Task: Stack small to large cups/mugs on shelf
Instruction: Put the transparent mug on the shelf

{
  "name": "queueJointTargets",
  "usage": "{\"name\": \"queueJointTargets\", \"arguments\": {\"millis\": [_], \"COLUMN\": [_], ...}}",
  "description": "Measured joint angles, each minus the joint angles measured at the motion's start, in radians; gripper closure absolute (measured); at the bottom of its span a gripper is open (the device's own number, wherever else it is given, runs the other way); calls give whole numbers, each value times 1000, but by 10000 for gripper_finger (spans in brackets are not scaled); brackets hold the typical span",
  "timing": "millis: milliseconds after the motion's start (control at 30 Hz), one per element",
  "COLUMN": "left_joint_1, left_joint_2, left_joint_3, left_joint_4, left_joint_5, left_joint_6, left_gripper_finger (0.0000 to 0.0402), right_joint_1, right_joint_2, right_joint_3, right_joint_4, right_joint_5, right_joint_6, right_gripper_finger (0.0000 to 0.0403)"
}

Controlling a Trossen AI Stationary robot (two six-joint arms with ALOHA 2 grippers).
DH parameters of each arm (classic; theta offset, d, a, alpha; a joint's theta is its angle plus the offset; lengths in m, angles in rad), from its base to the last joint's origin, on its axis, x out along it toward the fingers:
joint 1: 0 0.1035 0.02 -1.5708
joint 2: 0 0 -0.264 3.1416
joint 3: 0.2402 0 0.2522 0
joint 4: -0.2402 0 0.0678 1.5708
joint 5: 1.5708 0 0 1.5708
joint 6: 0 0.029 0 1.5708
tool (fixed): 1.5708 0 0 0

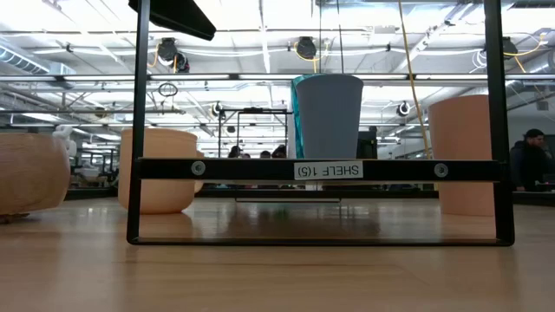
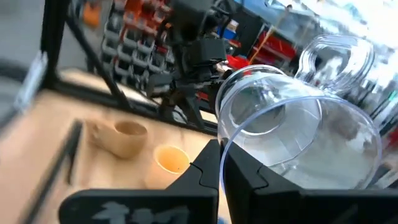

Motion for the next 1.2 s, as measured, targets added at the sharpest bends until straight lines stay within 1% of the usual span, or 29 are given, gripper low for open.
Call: {"name": "queueJointTargets", "arguments": {"millis": [100,167,333,433,533,733,833,967,1200], "left_joint_1": [0,0,-3,-4,-4,-4,-4,-4,-4], "left_joint_2": [0,0,0,0,0,0,0,0,0], "left_joint_3": [0,0,0,0,0,0,0,0,0], "left_joint_4": [0,0,0,-1,-2,-3,-3,-3,-4], "left_joint_5": [0,0,0,1,1,1,1,1,1], "left_joint_6": [-1,-2,-6,-7,-5,-4,-4,-4,-3], "left_gripper_finger": [213,213,213,213,213,213,213,213,213], "right_joint_1": [0,0,0,-8,-31,-106,-145,-190,-254], "right_joint_2": [0,0,1,11,26,95,146,209,291], "right_joint_3": [0,0,33,97,187,365,444,520,590], "right_joint_4": [42,63,34,-63,-199,-566,-709,-817,-913], "right_joint_5": [1,1,0,-14,-82,-277,-392,-539,-748], "right_joint_6": [174,254,330,367,433,633,687,712,721], "right_gripper_finger": [403,403,403,403,403,403,403,403,403]}}
